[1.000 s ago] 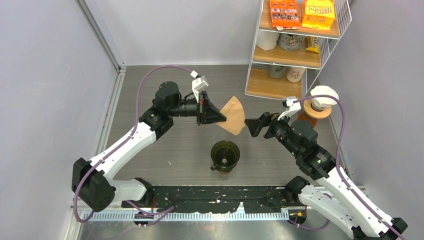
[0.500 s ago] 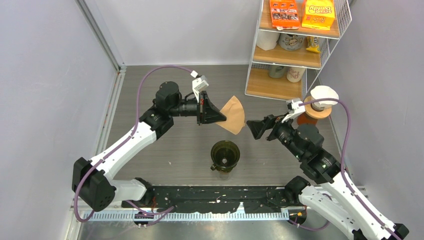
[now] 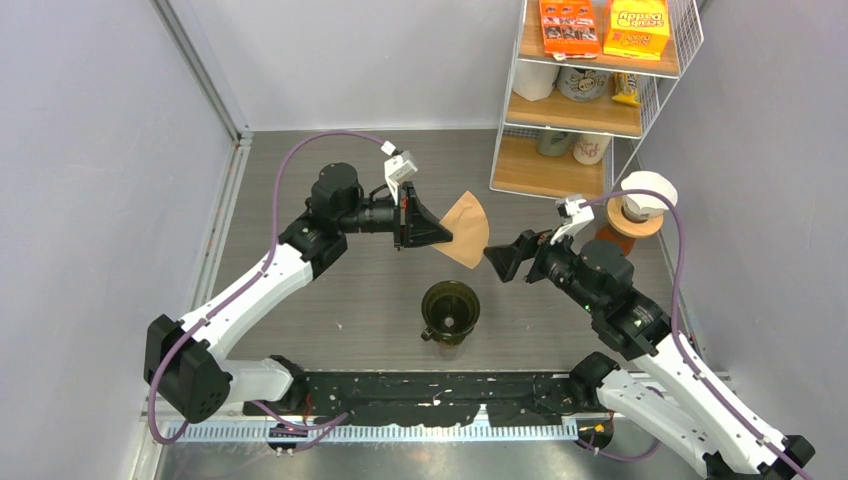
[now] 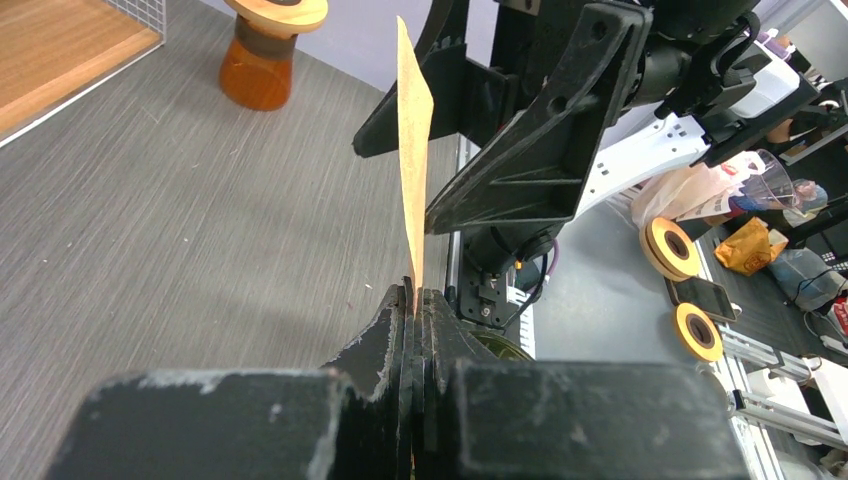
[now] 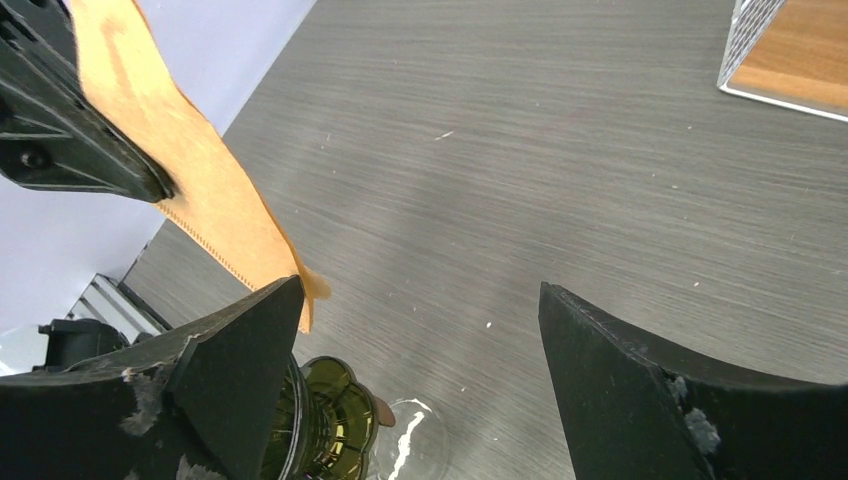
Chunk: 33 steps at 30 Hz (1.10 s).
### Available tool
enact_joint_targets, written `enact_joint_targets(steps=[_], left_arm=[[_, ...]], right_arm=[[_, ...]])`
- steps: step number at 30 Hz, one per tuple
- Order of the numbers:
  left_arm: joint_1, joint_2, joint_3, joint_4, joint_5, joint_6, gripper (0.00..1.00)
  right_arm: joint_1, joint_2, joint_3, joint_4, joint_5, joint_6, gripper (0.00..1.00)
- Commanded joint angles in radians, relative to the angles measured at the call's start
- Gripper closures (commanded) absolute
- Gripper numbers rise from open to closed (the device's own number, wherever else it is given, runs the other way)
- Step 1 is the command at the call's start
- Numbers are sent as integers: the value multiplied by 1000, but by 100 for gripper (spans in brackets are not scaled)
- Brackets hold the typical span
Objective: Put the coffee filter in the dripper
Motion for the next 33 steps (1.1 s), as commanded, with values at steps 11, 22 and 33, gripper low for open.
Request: enact_joint_targets(steps=[11, 22, 33], left_arm=[[6, -10, 42, 35, 50, 9, 100], [6, 3, 43, 62, 79, -12, 100], [6, 7, 45, 53, 58, -6, 100]], right_arm=[[-6, 1, 8, 1, 53, -22, 6], [-6, 0, 14, 5, 30, -31, 6], [-6, -33, 3, 42, -71, -28, 6]])
